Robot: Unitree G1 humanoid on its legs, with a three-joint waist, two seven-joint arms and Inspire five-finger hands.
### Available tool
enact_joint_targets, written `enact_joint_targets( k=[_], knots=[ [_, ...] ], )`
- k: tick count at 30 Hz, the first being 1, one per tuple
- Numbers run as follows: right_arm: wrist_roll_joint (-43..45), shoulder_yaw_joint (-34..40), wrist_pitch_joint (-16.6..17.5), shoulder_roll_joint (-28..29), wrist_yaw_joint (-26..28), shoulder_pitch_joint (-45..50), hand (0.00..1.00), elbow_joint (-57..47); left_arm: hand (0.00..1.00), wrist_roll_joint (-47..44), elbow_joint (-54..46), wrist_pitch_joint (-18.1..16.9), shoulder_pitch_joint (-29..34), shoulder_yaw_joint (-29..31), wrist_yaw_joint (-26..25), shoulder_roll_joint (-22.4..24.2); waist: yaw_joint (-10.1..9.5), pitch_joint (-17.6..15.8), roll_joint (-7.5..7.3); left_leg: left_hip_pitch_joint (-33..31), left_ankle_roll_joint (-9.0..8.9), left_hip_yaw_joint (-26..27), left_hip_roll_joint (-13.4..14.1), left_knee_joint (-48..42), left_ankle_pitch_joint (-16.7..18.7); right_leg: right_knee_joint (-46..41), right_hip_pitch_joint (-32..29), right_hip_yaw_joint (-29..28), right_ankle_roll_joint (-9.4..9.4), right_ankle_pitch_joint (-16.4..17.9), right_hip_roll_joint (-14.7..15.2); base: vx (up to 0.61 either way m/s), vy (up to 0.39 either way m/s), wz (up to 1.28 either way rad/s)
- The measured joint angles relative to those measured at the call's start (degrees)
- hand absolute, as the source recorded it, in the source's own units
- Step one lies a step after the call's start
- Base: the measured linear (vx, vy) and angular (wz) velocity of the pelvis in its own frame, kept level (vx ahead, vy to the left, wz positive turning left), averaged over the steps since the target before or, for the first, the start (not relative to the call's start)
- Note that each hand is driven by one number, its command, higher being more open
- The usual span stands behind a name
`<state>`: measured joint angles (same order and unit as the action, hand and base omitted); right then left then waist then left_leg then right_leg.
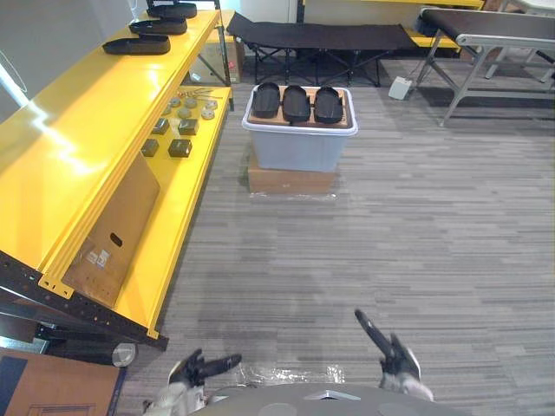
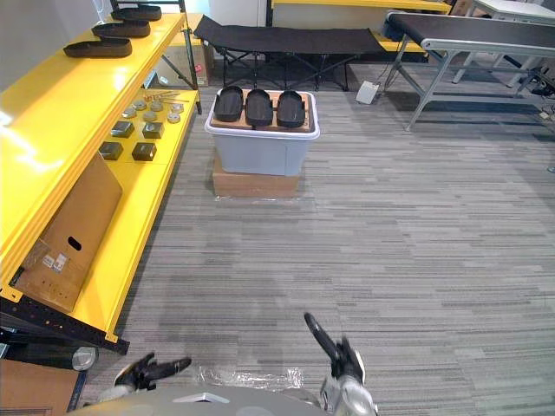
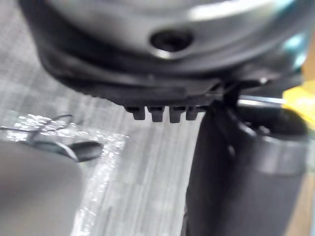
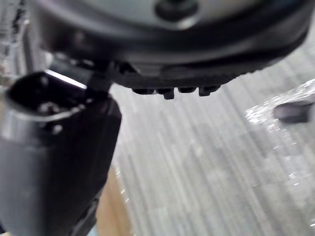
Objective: Walk over and take three plastic housings, then place them on the shelf
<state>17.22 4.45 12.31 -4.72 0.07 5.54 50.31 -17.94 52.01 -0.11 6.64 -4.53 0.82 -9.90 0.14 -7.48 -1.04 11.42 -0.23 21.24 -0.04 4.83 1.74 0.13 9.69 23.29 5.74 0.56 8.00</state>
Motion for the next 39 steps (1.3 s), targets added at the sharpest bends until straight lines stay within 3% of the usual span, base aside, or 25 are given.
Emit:
enact_joint_targets(
  k=[5,10,13,20,24,31,33,36,37,39],
  knots=[
    [0.0,-6.8,1.9,0.8,-0.7,-3.3,1.00,-5.6,1.00,-3.7,-5.8,-0.1,-3.9,-4.5,0.1,2.1,0.02,-0.1,-0.41,-0.1,0.05,0.9,-0.4,0.2,0.0,0.7,-0.4,-0.7,-0.06,-0.8,0.3,-0.04,0.033,-0.08],
    [0.0,-7.2,2.1,1.6,-3.0,-3.9,1.00,-5.5,1.00,-8.8,-6.5,-0.1,-4.3,-5.8,-0.4,3.2,0.58,-0.3,-0.39,-0.2,0.04,1.0,-0.4,0.1,0.0,1.3,-0.2,-0.7,-0.05,-0.9,0.1,0.00,0.004,0.00],
    [0.1,-6.6,2.1,1.6,-3.3,-3.4,1.00,-5.0,1.00,-11.1,-6.5,-0.1,-3.1,-5.9,-1.1,3.2,1.55,-0.3,-0.38,-0.3,-0.06,0.9,-0.4,0.0,0.0,1.9,0.2,-0.2,0.12,-1.1,0.1,0.03,0.002,0.03],
    [6.2,-4.4,2.2,2.3,-2.4,0.8,1.00,-5.1,1.00,-13.5,-7.6,-1.5,1.7,-3.6,-2.0,3.3,1.53,-0.3,-0.45,0.0,-0.45,0.7,-0.4,0.0,0.2,1.9,0.6,0.2,0.32,-1.2,0.1,0.00,0.003,0.01],
    [7.0,-2.2,2.3,2.3,-0.8,4.0,1.00,-5.1,1.00,-14.0,-10.8,-4.4,5.4,-1.2,-0.1,3.1,1.49,-0.3,-0.45,-0.1,-0.36,0.6,-0.5,0.1,0.2,1.5,0.3,0.2,0.32,-1.2,0.2,-0.05,0.011,0.01],
    [9.0,-1.7,2.8,2.3,1.2,4.9,1.00,-5.8,1.00,-13.9,-15.0,-4.6,7.0,-1.6,2.4,3.2,1.44,-0.4,-0.52,-1.2,0.94,0.0,-1.0,0.2,-0.6,0.3,-1.1,1.0,0.08,-0.9,1.0,-0.07,0.020,0.05],
    [8.9,-1.7,2.8,2.2,0.5,4.7,1.00,-7.5,1.00,-13.3,-17.5,-4.6,6.8,-2.0,2.5,3.2,1.35,-0.3,-0.45,-2.4,1.93,-0.2,-1.6,0.2,0.0,-4.6,-4.6,1.0,-0.01,1.9,2.5,-0.07,0.077,0.12],
    [8.9,-2.1,3.2,2.1,-1.4,4.1,1.00,-9.6,1.00,-12.3,-21.6,-4.6,6.1,-2.7,2.3,2.8,1.36,-0.6,-1.70,-4.5,3.56,0.1,-3.3,-0.2,0.9,-17.5,-11.2,0.9,0.10,5.6,7.2,0.01,0.078,0.14],
    [9.0,-2.5,3.2,1.8,-2.5,3.2,1.00,-9.6,1.00,-10.4,-22.4,-4.7,5.6,-3.0,2.0,2.8,0.95,-1.3,-1.75,-5.1,4.33,0.4,-3.3,-1.5,1.4,-26.0,-15.7,0.9,-0.59,5.3,9.5,0.03,0.059,0.02],
    [9.4,-3.1,3.2,1.8,-3.2,2.9,1.00,-9.6,1.00,-8.3,-23.2,-4.6,5.1,-4.3,1.3,2.6,1.05,-2.3,-1.89,-4.7,5.06,0.3,-2.7,-4.3,2.9,-34.2,-19.4,0.1,-1.44,4.7,11.1,0.08,0.064,-0.04]
  ],
)
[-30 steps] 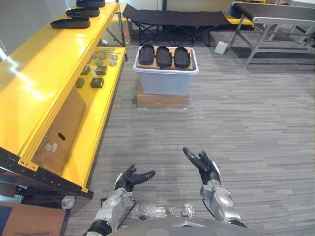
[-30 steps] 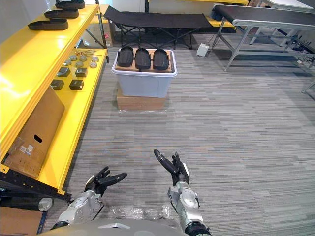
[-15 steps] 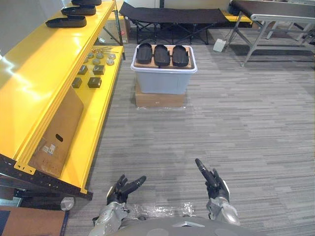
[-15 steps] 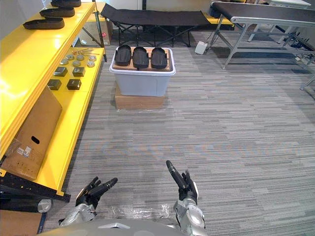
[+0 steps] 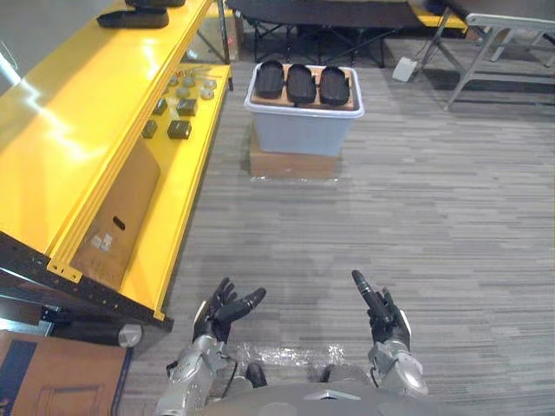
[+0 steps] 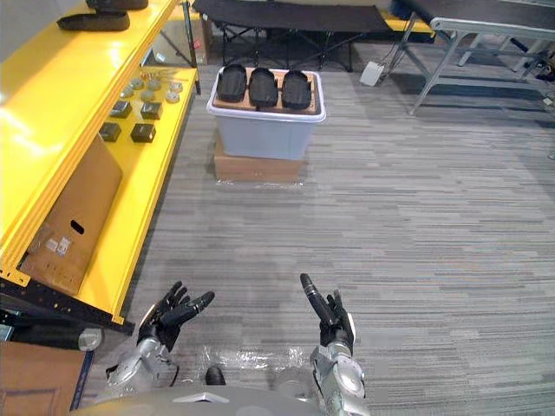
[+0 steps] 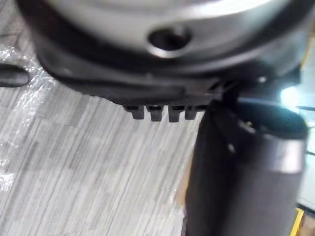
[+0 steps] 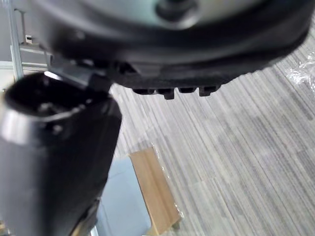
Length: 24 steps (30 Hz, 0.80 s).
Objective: Walk over and take three plastic housings, then place them on the shelf
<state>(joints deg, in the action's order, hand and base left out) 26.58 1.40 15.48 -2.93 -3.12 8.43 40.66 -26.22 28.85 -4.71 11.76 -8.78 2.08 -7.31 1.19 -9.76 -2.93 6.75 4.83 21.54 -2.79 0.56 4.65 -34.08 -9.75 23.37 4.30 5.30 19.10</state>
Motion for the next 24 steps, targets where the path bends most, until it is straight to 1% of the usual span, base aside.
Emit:
enact_joint_targets(
  k=[1,2,3,4,5,6,7,8,9,10,11,12,13,14,15,16,17,18,19,20,21,22,23,24],
  knots=[
    [0.7,-0.7,0.0,0.0,-0.1,0.8,1.00,-0.2,1.00,0.3,-0.5,0.0,0.0,-1.2,-0.7,-0.4,-0.14,-0.4,1.21,-0.2,-0.21,-0.1,2.0,-4.1,2.8,-0.5,0.5,0.1,-0.68,1.6,-1.3,0.14,0.062,-0.08],
    [0.7,-1.0,0.0,0.0,0.0,1.2,1.00,-0.8,1.00,0.5,-1.1,0.0,-0.1,-1.5,-1.0,-0.6,-0.04,-0.5,1.40,-0.2,-0.38,-0.2,2.8,-5.2,3.6,0.1,0.5,0.2,-0.54,2.4,-2.0,0.18,0.036,-0.04],
    [0.5,-1.4,0.0,0.0,0.2,2.1,1.00,-1.8,1.00,1.5,-2.3,0.0,-0.7,-2.3,-1.4,-1.3,0.40,-0.8,1.83,-0.2,-0.75,-0.9,3.9,-6.8,4.7,3.3,0.6,0.4,-0.34,2.9,-3.8,0.17,0.018,0.20],
    [-0.2,-1.5,0.0,0.0,0.2,2.9,1.00,-2.3,1.00,2.2,-3.2,0.0,-1.8,-2.7,-1.4,-1.9,0.79,-1.0,1.95,-0.2,-1.26,-1.8,4.8,-7.6,5.4,6.5,-0.4,0.3,-0.08,2.7,-5.0,0.18,0.010,0.28],
    [-0.9,-1.4,0.0,0.0,0.1,3.3,1.00,-2.2,1.00,2.1,-3.3,0.0,-2.3,-3.0,-1.4,-2.0,0.72,-1.0,1.94,0.0,-1.54,-1.9,4.9,-7.8,5.6,7.8,-1.0,0.0,0.40,2.4,-5.3,0.21,0.001,0.36],
    [-2.1,-1.5,0.0,0.0,0.2,4.3,1.00,-2.2,1.00,2.1,-3.5,0.0,-3.0,-3.6,-1.5,-2.3,0.72,-1.1,1.64,0.8,-2.56,-2.2,5.1,-8.8,6.2,11.1,-1.0,-0.1,1.33,1.3,-5.5,0.20,-0.011,0.24],
    [-2.3,-1.6,0.0,0.0,0.2,4.6,1.00,-2.3,1.00,2.1,-3.6,0.0,-3.0,-3.8,-1.5,-2.4,0.73,-1.1,1.50,1.0,-3.01,-2.3,5.1,-9.2,6.5,12.0,-1.0,0.0,1.60,1.0,-5.5,0.31,-0.090,0.33],
    [-3.3,-2.1,0.0,0.0,1.1,5.8,1.00,-2.2,1.00,1.9,-3.6,-0.2,-2.4,-4.2,-1.6,-2.8,0.55,-0.8,0.67,2.0,-5.37,-2.7,5.5,-12.6,10.0,13.0,-0.9,-0.9,-0.55,0.1,-5.3,0.33,-0.181,0.21],
    [-3.3,-2.2,0.0,0.0,1.6,6.0,1.00,-2.2,1.00,1.8,-3.6,-0.2,-2.2,-4.2,-1.9,-2.9,0.49,-0.6,0.44,1.9,-5.85,-2.8,5.6,-14.0,11.8,12.6,-0.9,-1.2,-1.18,0.5,-5.4,0.32,-0.231,0.16],
    [-3.4,-2.1,0.0,-0.3,2.2,5.9,1.00,-2.2,1.00,1.4,-3.6,-0.2,-2.1,-4.3,-2.5,-2.9,0.16,-0.4,0.27,1.5,-6.27,-2.7,6.0,-16.8,14.4,11.4,-1.0,-1.5,-2.61,1.4,-5.5,0.35,-0.331,-0.07],
    [-3.8,-2.9,0.0,-2.5,2.9,5.4,1.00,-2.1,1.00,0.3,-2.5,-0.2,-1.8,-4.6,-3.5,-1.4,-0.10,0.2,2.81,1.5,-7.87,-1.9,9.2,-21.1,18.6,8.8,-0.8,-1.5,-4.20,2.2,-7.3,0.32,-0.262,-0.14],
    [-3.8,-3.7,0.0,-3.7,2.9,5.5,1.00,-2.2,1.00,-0.8,-2.3,-0.2,-1.1,-4.8,-3.6,-0.7,-0.28,0.8,3.67,1.5,-9.34,-1.1,11.1,-22.9,19.5,9.5,0.0,-1.0,-4.21,2.3,-8.7,0.35,-0.226,-0.18],
    [-3.8,-4.0,0.0,-4.6,2.9,5.3,1.00,-2.2,1.00,-1.5,-2.3,-0.2,-0.4,-4.8,-3.7,-0.6,-0.39,1.3,5.45,0.9,-9.97,-0.6,13.0,-26.7,19.9,10.2,0.7,-0.4,-4.21,2.4,-10.1,0.25,-0.081,-0.07],
    [-3.7,-4.0,0.0,-5.1,2.8,4.9,1.00,-2.2,1.00,-2.4,-2.3,-0.2,-0.5,-5.0,-3.7,-0.2,-0.31,1.5,6.99,-1.1,-9.82,0.2,15.3,-32.1,19.7,10.3,1.4,0.0,-4.28,2.4,-10.9,0.42,-0.191,0.09],
    [-3.7,-3.8,-0.1,-5.7,2.4,4.0,1.00,-2.2,1.00,-3.3,-2.2,-0.1,-0.4,-5.1,-3.8,0.8,0.08,0.4,8.12,-7.7,-7.85,0.5,21.5,-49.1,13.5,13.1,5.5,0.6,-5.83,2.5,-13.5,0.51,-0.236,0.16],
    [-3.7,-3.6,-0.1,-5.8,2.4,3.4,1.00,-2.2,1.00,-3.8,-2.2,0.0,-0.4,-5.0,-3.8,1.6,-0.21,-0.3,7.44,-10.9,-8.12,-1.3,22.1,-54.2,13.6,15.8,9.6,0.8,-6.12,2.4,-14.0,0.51,-0.235,0.14],
    [-3.7,-3.7,0.0,-5.9,2.3,2.9,1.00,-2.2,1.00,-4.2,-2.2,0.0,-0.4,-4.9,-3.7,2.0,-0.52,-0.6,6.95,-12.0,-8.28,-1.7,21.2,-54.0,14.0,17.3,11.6,0.7,-6.03,2.3,-14.0,0.41,-0.152,-0.14],
    [-3.7,-3.6,0.0,-5.9,2.2,1.8,1.00,-2.3,1.00,-4.9,-2.6,0.0,-0.4,-4.8,-3.1,2.4,-1.62,-0.8,6.17,-13.6,-8.28,-2.0,19.0,-50.3,14.2,19.9,14.6,0.3,-6.06,2.3,-13.9,0.32,-0.104,-0.35],
    [-3.7,-3.8,0.0,-6.2,2.2,0.6,1.00,-2.7,1.00,-4.9,-3.2,0.0,-0.4,-4.8,-2.8,2.4,-2.41,-0.9,5.72,-15.1,-8.19,-2.7,16.9,-45.1,14.1,21.7,16.2,-0.5,-6.06,2.3,-13.8,0.47,-0.099,-0.58],
    [-3.8,-4.2,0.3,-6.6,2.3,-1.7,1.00,-3.4,1.00,-4.9,-4.5,-0.1,-0.3,-4.7,-2.8,2.4,-2.89,-1.1,5.12,-18.0,-8.26,-3.8,13.4,-34.1,11.9,23.9,17.9,-1.9,-5.96,2.2,-13.8,0.31,-0.047,-0.47],
    [-3.8,-4.3,0.4,-6.6,2.3,-2.2,1.00,-3.5,1.00,-4.9,-4.6,-0.1,-0.3,-4.7,-2.9,2.4,-2.92,-1.2,5.01,-18.6,-8.35,-4.1,12.9,-31.7,10.8,24.3,18.1,-2.2,-5.94,2.2,-13.8,0.46,0.001,-0.69],
    [-3.8,-5.1,0.6,-6.6,2.3,-3.9,1.00,-3.3,1.00,-4.9,-4.6,-0.2,-0.3,-4.7,-3.2,2.4,-3.66,-1.5,4.72,-20.6,-9.75,-5.9,11.1,-20.6,4.7,25.5,19.1,-4.1,-5.84,2.2,-13.9,0.30,0.049,-0.62],
    [-3.9,-5.1,0.7,-6.8,2.3,-4.9,1.00,-3.1,1.00,-4.9,-4.5,-0.1,-0.2,-4.7,-3.4,2.4,-3.99,-1.7,4.90,-20.4,-10.22,-6.7,10.8,-15.7,2.1,26.0,19.9,-5.0,-5.67,2.3,-14.3,0.45,0.105,-0.87],
    [-4.0,-5.5,0.9,-6.9,2.4,-5.1,1.00,-3.0,1.00,-4.9,-4.3,-0.1,0.2,-4.6,-3.5,2.4,-4.24,-1.9,5.06,-20.2,-10.44,-8.2,10.5,-10.0,-3.0,26.3,22.0,-6.3,-3.28,3.8,-14.6,0.40,0.163,-0.58]
  ],
)
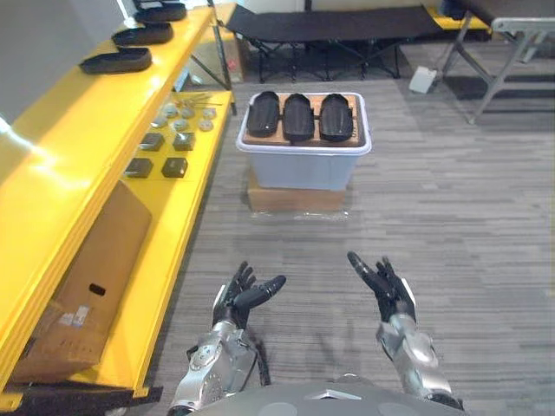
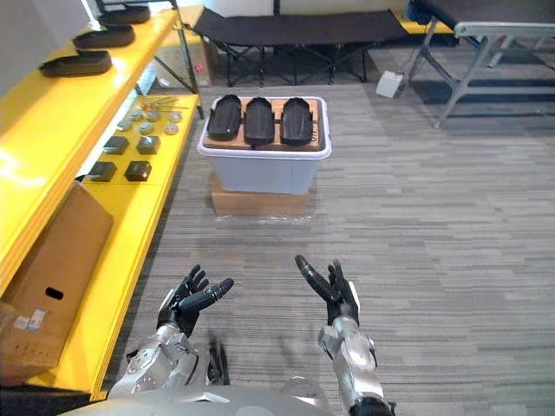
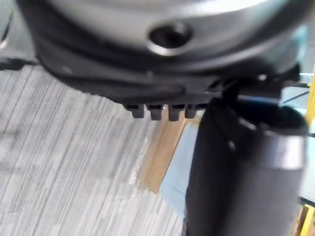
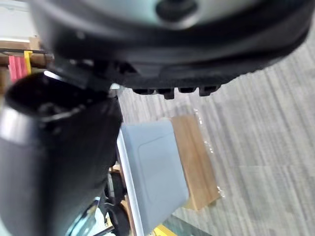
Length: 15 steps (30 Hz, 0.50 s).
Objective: Walk over and take three plastic housings, then place them on the shelf
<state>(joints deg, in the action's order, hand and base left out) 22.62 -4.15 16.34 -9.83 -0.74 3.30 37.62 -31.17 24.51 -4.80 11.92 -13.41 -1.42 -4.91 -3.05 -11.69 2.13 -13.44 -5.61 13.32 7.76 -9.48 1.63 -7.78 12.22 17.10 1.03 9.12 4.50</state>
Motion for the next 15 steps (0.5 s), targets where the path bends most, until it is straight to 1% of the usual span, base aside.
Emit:
enact_joint_targets(
  k=[1,2,3,4,5,6,7,8,9,10,11,12,13,14,15],
  knots=[
    [0.1,-0.2,0.1,-0.2,0.0,0.8,1.00,0.1,1.00,0.0,0.5,0.0,0.0,0.0,0.0,0.2,0.03,0.0,0.95,0.4,1.38,-0.5,0.6,0.0,-3.0,-0.4,2.6,-0.5,1.70,2.5,-0.5,0.40,0.201,-0.51],
    [0.2,-0.5,0.0,0.0,0.0,0.9,1.00,0.5,1.00,0.0,0.6,0.0,-0.1,0.4,0.1,0.0,-0.13,-0.1,0.97,1.0,2.52,-0.5,0.8,-2.0,-5.7,-1.0,3.8,-1.2,2.18,4.0,0.0,0.40,0.261,-0.39],
    [0.2,-1.1,-0.2,0.9,0.1,1.0,1.00,1.0,1.00,0.0,0.5,0.0,-0.1,1.9,0.1,-0.3,-0.48,0.0,-2.03,1.1,3.41,1.4,-0.7,-6.0,-6.0,-2.9,4.7,-1.9,2.26,7.5,2.8,0.49,0.318,-0.26],
    [0.2,-1.0,-0.2,2.0,0.1,1.6,1.00,1.1,1.00,0.4,0.5,0.1,-0.6,3.4,0.1,-1.2,-0.42,0.8,-6.24,1.3,4.92,3.2,-3.7,-8.0,-3.2,-4.4,4.7,-1.6,1.37,10.2,6.9,0.53,0.269,-0.16],
    [0.3,-1.0,-0.1,2.2,0.1,2.1,1.00,1.0,1.00,0.7,0.3,0.0,-0.7,3.7,0.2,-1.4,-0.61,1.5,-7.76,1.2,5.37,3.8,-4.8,-8.7,-1.4,-6.4,4.5,-1.3,1.52,10.4,8.3,0.55,0.221,-0.04],
    [0.7,-1.0,-0.1,1.8,0.1,1.6,1.00,1.3,1.00,2.3,0.7,0.0,-1.4,4.2,0.3,-1.0,-1.04,1.4,-7.92,1.0,8.33,4.3,-5.8,-10.3,1.0,-19.9,-1.1,0.4,1.86,9.6,11.7,0.38,0.128,-0.04],
    [1.0,-1.0,-0.1,1.7,0.1,1.5,1.00,1.5,1.00,2.6,0.8,0.0,-1.6,4.2,0.3,-0.8,-1.00,1.5,-7.90,1.7,8.95,4.4,-6.2,-10.2,1.9,-26.5,-4.4,0.7,2.58,7.1,13.6,0.46,0.215,0.03],
    [1.2,-1.4,-0.2,2.0,0.1,1.5,1.00,2.5,1.00,2.6,0.6,0.0,-1.5,4.2,0.4,-0.8,-0.98,1.3,-7.56,4.2,9.72,4.5,-6.8,-9.5,3.0,-37.1,-8.7,0.8,2.46,1.4,16.7,0.48,0.208,0.14],
    [0.7,-2.3,-0.3,2.6,0.0,1.5,1.00,2.9,1.00,2.6,0.4,0.0,-1.3,4.4,0.2,-0.8,-0.85,0.9,-6.93,7.3,9.89,4.2,-6.7,-9.0,4.1,-42.1,-10.6,1.8,1.59,2.9,17.7,0.48,0.181,0.13],
    [0.5,-2.9,-0.2,3.0,0.1,1.5,1.00,2.9,1.00,2.6,0.1,-0.1,-1.2,4.6,0.0,-0.9,-0.88,0.7,-6.51,8.9,9.91,4.1,-6.6,-8.5,4.6,-42.7,-11.2,2.5,1.35,4.1,17.9,0.44,0.121,0.09],
    [0.2,-4.5,-0.2,3.7,0.0,1.2,1.00,2.8,1.00,2.6,-0.9,-0.3,-1.2,4.8,-0.1,-0.9,-0.84,0.5,-5.50,12.4,9.74,3.8,-6.2,-6.0,4.8,-40.8,-13.4,5.7,1.15,6.4,17.3,0.32,0.070,0.04],
    [0.1,-5.1,-0.2,3.9,0.0,1.0,1.00,2.6,1.00,2.6,-1.6,-0.3,-1.3,4.8,-0.1,-1.0,-0.82,0.6,-5.03,13.4,9.58,3.6,-6.0,-5.0,4.9,-38.8,-14.7,7.1,1.09,6.7,17.0,0.36,0.056,0.03],
    [-0.6,-6.0,-0.2,4.0,0.2,0.5,1.00,2.1,1.00,2.6,-2.5,-0.4,-2.0,4.6,-0.2,-1.1,-0.81,0.5,-4.12,14.4,9.06,3.4,-5.5,-3.9,5.3,-33.5,-17.3,8.5,1.15,6.6,15.9,0.31,0.022,0.03],
    [-1.0,-6.1,-0.2,4.0,0.2,0.3,1.00,1.8,1.00,2.6,-2.6,-0.4,-2.7,4.4,-0.3,-1.2,-0.80,0.4,-3.68,14.8,8.78,3.1,-5.1,-3.8,5.7,-30.3,-18.4,8.6,1.39,6.5,15.2,0.35,-0.008,0.16],
    [-1.3,-6.1,-0.2,4.0,0.3,0.2,1.00,1.5,1.00,2.5,-2.5,-0.4,-4.2,3.8,-0.5,-1.9,-0.50,0.1,-3.01,15.4,8.28,2.2,-4.3,-4.1,6.6,-23.0,-20.3,8.0,3.00,5.1,14.1,0.28,-0.042,0.28]
  ],
)
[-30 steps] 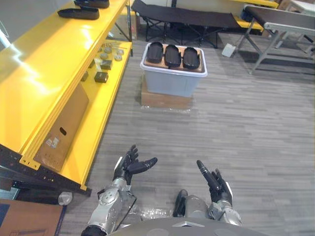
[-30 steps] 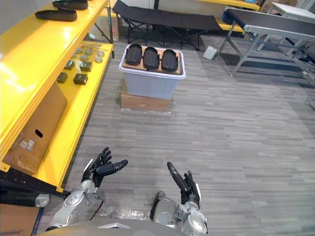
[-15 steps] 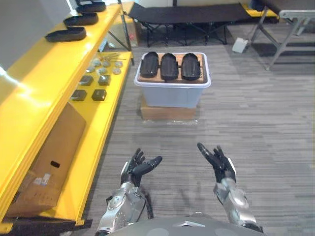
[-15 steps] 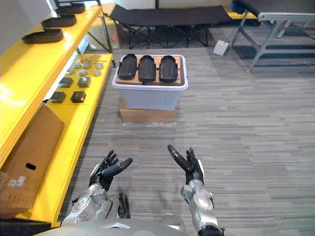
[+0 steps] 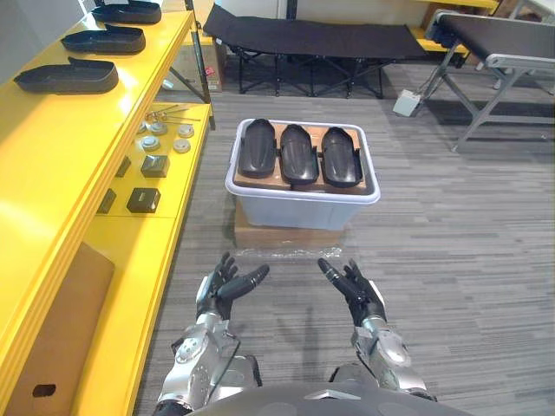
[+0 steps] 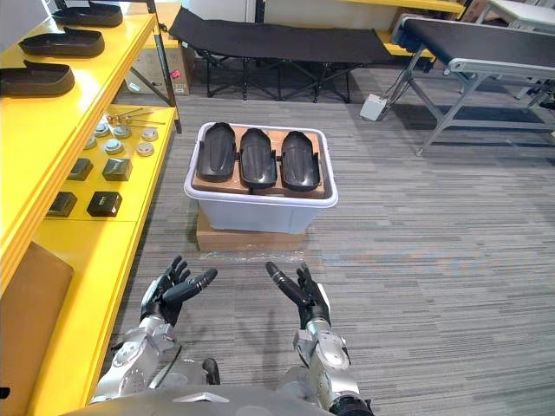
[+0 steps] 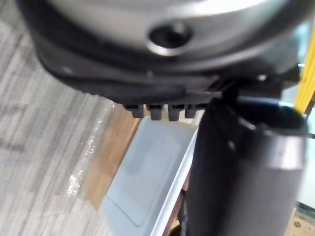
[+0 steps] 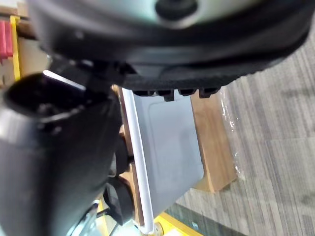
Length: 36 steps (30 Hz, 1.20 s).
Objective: Walk over and take three plastic housings, then place them on the shelf
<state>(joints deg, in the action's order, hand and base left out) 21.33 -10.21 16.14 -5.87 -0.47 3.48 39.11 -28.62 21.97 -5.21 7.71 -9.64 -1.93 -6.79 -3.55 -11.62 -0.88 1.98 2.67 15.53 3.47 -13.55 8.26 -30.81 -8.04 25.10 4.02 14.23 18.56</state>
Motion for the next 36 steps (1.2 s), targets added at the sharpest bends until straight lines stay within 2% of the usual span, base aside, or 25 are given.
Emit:
enact_joint_targets(
  k=[1,3,4,5,6,7,8,9,10,11,12,13,14,16,18,19,20,21,22,23,24,25,28,31,36],
  knots=[
    [-0.8,0.0,0.0,0.0,-0.1,0.1,1.00,0.0,1.00,-0.1,0.2,0.0,-0.9,-0.1,-0.2,-0.5,0.23,-0.3,0.42,0.6,-0.74,-0.9,0.9,-0.6,0.8,6.0,-0.6,-1.1,1.57,-1.7,-1.0,0.27,-0.103,0.45],
    [-2.2,0.0,0.0,0.0,-0.3,0.7,1.00,-0.1,1.00,-0.3,0.6,-0.5,-1.7,0.6,-0.5,-1.3,0.71,-0.5,0.69,1.7,-3.55,-3.5,3.8,-3.9,3.8,18.0,-1.0,-4.8,2.90,-10.1,-3.2,0.26,-0.188,0.49],
    [-3.2,0.1,0.0,0.0,-0.4,0.9,1.00,-0.2,1.00,-0.4,0.7,-0.9,-1.5,0.6,-0.6,-1.6,0.75,-0.6,0.51,1.7,-4.40,-4.2,4.4,-5.0,5.0,19.3,-1.0,-5.6,3.22,-11.7,-3.6,0.24,-0.283,0.49],
    [-4.4,0.0,0.0,0.0,-0.6,2.2,1.00,-1.6,1.00,-0.6,0.7,-1.2,-0.8,0.7,-0.6,-2.4,0.66,-0.4,0.01,1.5,-5.97,-5.6,5.3,-8.0,7.8,19.9,-0.8,-7.6,3.41,-12.7,-3.6,0.25,-0.374,0.44],
    [-5.2,0.0,-0.1,0.1,-0.6,3.7,1.00,-3.9,1.00,-0.8,0.8,-1.6,0.0,0.9,-0.6,-3.0,0.48,0.4,-1.34,1.3,-6.30,-6.8,5.4,-10.0,10.7,19.1,-0.7,-9.8,2.54,-11.9,-3.5,0.35,-0.535,0.50],
    [-5.9,0.1,-0.1,-0.5,-0.6,4.9,1.00,-7.2,1.00,-2.2,1.7,-2.4,1.0,1.3,-0.8,-2.8,0.67,1.0,-1.46,0.6,-7.96,-8.5,6.5,-13.3,13.7,16.0,-1.5,-11.3,2.57,-14.5,-3.9,0.32,-0.491,0.42],
    [-6.5,0.3,-0.2,-1.0,-0.9,5.1,1.00,-8.9,1.00,-2.9,2.5,-2.4,1.3,1.2,-1.1,-2.4,1.15,1.3,-0.43,0.4,-8.21,-9.2,7.8,-14.0,14.6,13.5,-2.1,-10.6,2.42,-14.8,-4.7,0.30,-0.477,0.35],
    [-7.2,0.6,-0.4,-2.2,-1.4,5.4,1.00,-12.5,1.00,-4.3,3.4,-2.5,2.4,1.4,-1.8,-1.0,1.45,2.1,1.44,0.8,-8.13,-9.7,10.4,-13.5,15.3,9.8,-3.3,-9.5,0.46,-12.8,-6.6,0.31,-0.358,0.11],
    [-7.2,0.5,-0.4,-3.0,-1.7,5.4,1.00,-16.7,1.00,-5.6,3.4,-2.8,3.9,2.0,-2.0,0.7,1.04,2.3,3.72,1.1,-7.30,-9.6,12.3,-14.2,13.6,9.6,-3.4,-9.1,-0.77,-10.9,-8.9,0.34,-0.323,-0.05],
    [-7.2,0.6,-0.5,-3.5,-1.8,5.5,1.00,-19.1,1.00,-6.2,3.4,-3.4,4.3,2.0,-2.1,1.8,1.11,2.2,4.57,-0.7,-7.26,-9.3,13.2,-17.1,11.9,10.0,-3.4,-8.5,-1.26,-10.6,-9.5,0.37,-0.303,0.00],
    [-7.1,1.2,-0.7,-4.4,-1.8,5.9,1.00,-22.6,1.00,-6.9,3.0,-4.2,4.9,2.1,-2.4,3.3,1.80,2.0,5.41,-3.7,-7.75,-9.0,14.5,-21.8,8.6,11.0,-2.4,-7.6,-2.21,-10.3,-10.2,0.44,-0.356,0.31],
    [-6.9,2.2,-0.7,-4.9,-1.3,7.2,1.00,-27.7,1.00,-6.9,0.0,-4.9,6.3,3.3,-3.0,5.7,2.22,1.4,6.01,-6.8,-9.78,-8.8,16.3,-29.0,4.5,14.1,2.0,-6.2,-3.68,-10.5,-11.3,0.43,-0.326,0.38],
    [-6.9,2.7,-0.7,-5.1,-1.0,8.0,1.00,-29.4,1.00,-6.9,-1.5,-5.2,6.6,3.4,-3.1,6.2,2.06,1.3,5.87,-6.9,-10.51,-7.9,16.2,-30.3,4.9,15.6,4.2,-5.8,-3.70,-10.6,-11.5,0.43,-0.239,0.41],
    [-6.8,4.9,-0.6,-5.1,0.3,10.2,1.00,-34.9,1.00,-7.0,-8.1,-7.4,6.8,3.4,-3.1,6.1,2.21,0.7,4.71,-6.9,-9.60,-2.9,15.4,-28.1,6.7,20.6,10.1,-4.1,-3.91,-10.6,-11.7,0.29,-0.113,0.32],
    [-6.7,8.1,-0.4,-5.7,1.3,12.8,1.00,-42.2,1.00,-6.9,-18.3,-11.0,5.9,3.4,-3.5,6.0,2.41,0.9,4.48,-8.1,-7.99,3.2,13.8,-18.0,7.0,24.5,13.1,-2.5,-3.35,-11.3,-11.5,0.23,-0.050,0.23],
    [-6.5,9.3,0.0,-6.3,1.5,13.6,1.00,-44.9,1.00,-6.9,-23.0,-13.6,4.8,3.2,-3.7,5.8,2.62,1.4,4.85,-9.0,-6.95,4.9,13.7,-12.3,5.0,25.0,13.2,-1.9,-2.63,-11.7,-11.3,0.29,0.050,-0.01],
    [-6.4,9.9,0.2,-7.6,1.3,13.9,1.00,-46.1,1.00,-6.9,-26.2,-15.4,3.3,3.1,-3.9,5.7,3.04,1.8,5.45,-9.5,-6.56,5.2,13.7,-7.8,1.1,25.1,13.5,-1.8,-2.02,-12.1,-11.4,0.30,0.098,-0.14],
    [-6.4,9.9,0.2,-8.1,1.0,13.9,1.00,-46.3,1.00,-6.9,-27.4,-15.8,2.8,3.1,-4.0,5.6,3.23,2.1,5.96,-9.4,-6.48,5.2,13.4,-6.0,-1.6,25.2,13.5,-1.9,-1.62,-12.4,-11.4,0.31,0.180,-0.34],
    [-6.4,9.6,-0.3,-9.0,0.4,13.8,1.00,-46.7,1.00,-6.9,-28.8,-15.9,1.5,2.7,-4.3,5.0,3.63,2.7,5.90,-8.3,-7.45,5.4,12.4,-4.7,-5.0,25.6,13.7,-3.0,-0.57,-12.9,-10.5,0.24,0.177,-0.41],
    [-6.0,9.2,-1.4,-8.7,-0.3,14.4,1.00,-48.1,1.00,-6.9,-29.9,-15.5,1.0,2.2,-5.0,3.5,4.20,3.2,4.76,-6.5,-7.28,6.6,10.0,-2.2,-5.2,26.3,13.9,-3.2,0.58,-13.7,-9.1,0.19,0.137,-0.33],
    [-5.2,8.9,-1.8,-8.2,-0.3,15.1,1.00,-49.0,1.00,-6.9,-30.3,-15.2,0.7,1.7,-5.2,2.8,4.63,3.4,3.98,-6.0,-6.95,6.9,8.8,-1.1,-5.4,26.7,14.0,-3.2,0.70,-13.7,-8.1,0.19,0.152,-0.11],
    [-4.3,8.2,-2.1,-6.9,-0.2,16.2,1.00,-50.5,1.00,-6.9,-31.1,-14.1,0.6,1.0,-5.5,1.8,5.52,3.4,2.54,-5.3,-6.50,7.4,7.0,0.4,-5.7,27.1,14.1,-3.2,1.36,-14.1,-6.6,0.13,0.136,0.01],
    [-4.1,6.7,-3.5,-4.7,-0.2,17.4,1.00,-51.8,1.00,-7.0,-31.3,-10.6,1.6,1.1,-7.5,1.2,5.79,3.7,0.51,-4.4,-5.72,8.5,5.4,1.1,-5.4,27.3,14.3,-3.1,2.39,-14.9,-5.2,0.13,0.141,-0.06],
    [-4.7,6.6,-5.4,-4.4,-1.1,17.7,1.00,-51.8,1.00,-7.0,-31.3,-9.9,2.9,1.5,-8.4,1.2,5.30,3.8,0.24,-3.5,-5.70,8.9,5.0,2.4,-5.4,27.2,14.4,-3.1,2.43,-14.9,-4.9,0.06,0.042,-0.02],
    [-6.9,9.6,-6.9,-4.4,-7.2,16.9,1.00,-48.3,1.00,-7.2,-31.3,-9.8,5.3,2.5,-7.7,1.2,5.33,3.9,0.54,-3.0,-5.74,8.4,5.0,4.1,-5.3,27.2,14.5,-2.5,2.42,-14.9,-5.6,-0.03,-0.002,0.02]
  ],
)
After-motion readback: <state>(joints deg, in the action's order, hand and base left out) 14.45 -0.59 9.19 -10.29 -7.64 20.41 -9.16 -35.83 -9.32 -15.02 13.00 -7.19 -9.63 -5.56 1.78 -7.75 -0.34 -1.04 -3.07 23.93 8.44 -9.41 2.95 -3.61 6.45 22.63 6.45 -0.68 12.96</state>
